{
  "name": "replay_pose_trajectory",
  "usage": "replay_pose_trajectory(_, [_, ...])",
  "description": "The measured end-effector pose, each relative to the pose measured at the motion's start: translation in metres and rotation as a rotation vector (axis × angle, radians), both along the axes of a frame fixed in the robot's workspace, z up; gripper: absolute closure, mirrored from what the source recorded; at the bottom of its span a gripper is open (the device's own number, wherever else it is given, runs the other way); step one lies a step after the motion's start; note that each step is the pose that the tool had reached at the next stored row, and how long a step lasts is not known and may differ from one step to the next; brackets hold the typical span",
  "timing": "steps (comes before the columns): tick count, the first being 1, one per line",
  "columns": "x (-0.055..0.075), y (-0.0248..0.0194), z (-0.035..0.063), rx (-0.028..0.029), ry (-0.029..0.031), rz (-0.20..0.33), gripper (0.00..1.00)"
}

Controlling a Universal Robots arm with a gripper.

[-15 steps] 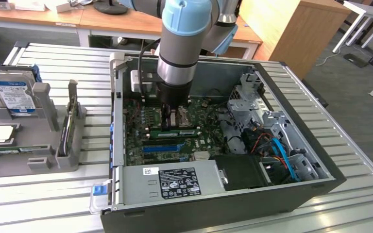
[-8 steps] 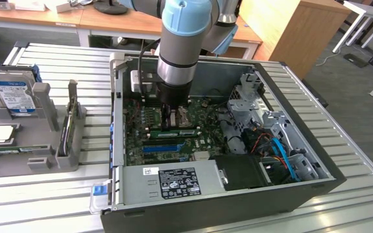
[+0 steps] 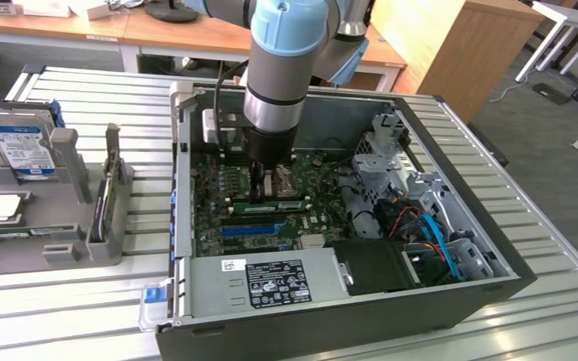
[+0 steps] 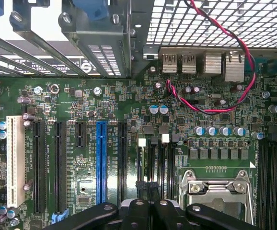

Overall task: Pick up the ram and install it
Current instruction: 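Press down the ram until it locks into place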

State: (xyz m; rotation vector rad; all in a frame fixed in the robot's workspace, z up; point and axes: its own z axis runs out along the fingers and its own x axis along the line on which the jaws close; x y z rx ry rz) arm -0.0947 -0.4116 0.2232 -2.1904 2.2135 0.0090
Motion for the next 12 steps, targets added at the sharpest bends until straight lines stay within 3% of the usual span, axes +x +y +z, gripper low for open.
replay_pose_trajectory(8, [0.0000, 0.0000, -0.0007, 0.0000, 0.0000, 0.000, 0.90])
replay_pose_trajectory(12, [0.0000, 0.0001, 0.0044, -0.0004, 0.0003, 0.000, 0.90])
